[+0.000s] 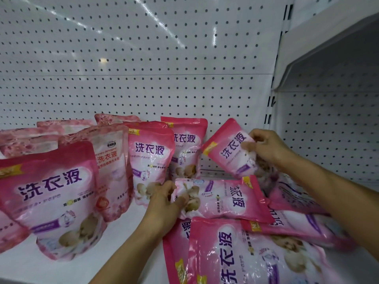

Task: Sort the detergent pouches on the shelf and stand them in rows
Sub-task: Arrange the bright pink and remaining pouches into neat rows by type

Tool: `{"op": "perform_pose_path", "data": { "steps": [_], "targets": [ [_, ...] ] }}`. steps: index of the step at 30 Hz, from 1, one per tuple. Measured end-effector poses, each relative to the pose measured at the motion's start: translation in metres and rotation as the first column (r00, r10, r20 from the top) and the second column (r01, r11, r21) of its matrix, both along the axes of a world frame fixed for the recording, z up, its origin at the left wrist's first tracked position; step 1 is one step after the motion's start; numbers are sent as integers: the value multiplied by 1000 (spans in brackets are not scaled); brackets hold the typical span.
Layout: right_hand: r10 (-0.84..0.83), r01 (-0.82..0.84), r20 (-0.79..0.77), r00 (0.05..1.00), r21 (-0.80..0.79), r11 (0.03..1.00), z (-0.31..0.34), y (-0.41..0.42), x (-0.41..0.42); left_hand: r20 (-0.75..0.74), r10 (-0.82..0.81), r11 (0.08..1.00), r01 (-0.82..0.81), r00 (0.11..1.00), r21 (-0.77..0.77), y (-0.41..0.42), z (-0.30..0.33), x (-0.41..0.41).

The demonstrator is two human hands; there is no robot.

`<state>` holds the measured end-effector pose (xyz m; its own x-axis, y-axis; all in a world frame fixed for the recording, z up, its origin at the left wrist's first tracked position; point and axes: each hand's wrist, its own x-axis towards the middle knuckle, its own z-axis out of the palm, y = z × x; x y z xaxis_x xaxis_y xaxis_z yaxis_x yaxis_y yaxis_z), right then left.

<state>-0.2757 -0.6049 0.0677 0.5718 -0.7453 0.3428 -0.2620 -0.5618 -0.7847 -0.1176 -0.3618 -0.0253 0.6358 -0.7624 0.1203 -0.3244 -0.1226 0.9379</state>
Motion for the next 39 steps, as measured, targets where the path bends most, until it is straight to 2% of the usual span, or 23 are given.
{"op": "perform_pose_path", "data": {
  "steps": [4,8,12,14,16,17,19,22,24,27,30,32,34,36,37,39],
  "targets": [
    [-87,44,274,958,159,986,1,6,4,-37,-11,996,8,999,-88,3,0,-8],
    [-98,-67,375,922,402,913,-15,18,22,56,58,974,-44,997,-223,4,4,-8],
    [-82,-77,246,966,576,814,-30,29,35,118,117,946,-74,986,-315,6,16,-2],
    [-81,-4,128,988,553,833,-24,32,33,123,142,932,-91,982,-350,9,18,2],
    [-146,135,-10,989,451,882,-16,36,26,100,157,916,-107,983,-386,13,19,3],
    [-206,209,-51,977,404,891,-15,36,21,90,166,909,-117,982,-401,16,19,3],
    [-257,265,-80,963,435,860,-14,45,9,71,180,892,-132,981,-431,22,19,-1],
    [-32,137,-196,980,553,822,-15,71,-5,21,197,857,-162,980,-489,26,19,-7],
    [84,55,-224,971,553,831,-14,84,-5,-2,198,836,-170,980,-522,28,18,-11],
    [87,-5,-140,986,502,865,-10,95,3,-29,199,798,-179,980,-576,34,18,-19],
    [-17,-65,162,987,486,871,-7,106,10,-187,105,770,-199,977,-606,44,17,-17],
    [-45,-105,323,945,430,897,3,118,16,-291,83,823,-230,953,-519,50,16,-9],
    [20,-117,363,932,249,961,16,135,26,-407,37,870,-229,913,-437,57,13,-6],
    [92,-87,304,948,-32,996,27,149,40,-496,-78,851,-201,865,-485,65,7,-8],
    [111,-66,259,959,-176,982,30,154,47,-516,-97,835,-213,851,-508,69,5,-10],
    [118,-30,196,973,-402,915,32,163,61,-492,-27,813,-267,870,-517,78,3,-12]
  ]
}}
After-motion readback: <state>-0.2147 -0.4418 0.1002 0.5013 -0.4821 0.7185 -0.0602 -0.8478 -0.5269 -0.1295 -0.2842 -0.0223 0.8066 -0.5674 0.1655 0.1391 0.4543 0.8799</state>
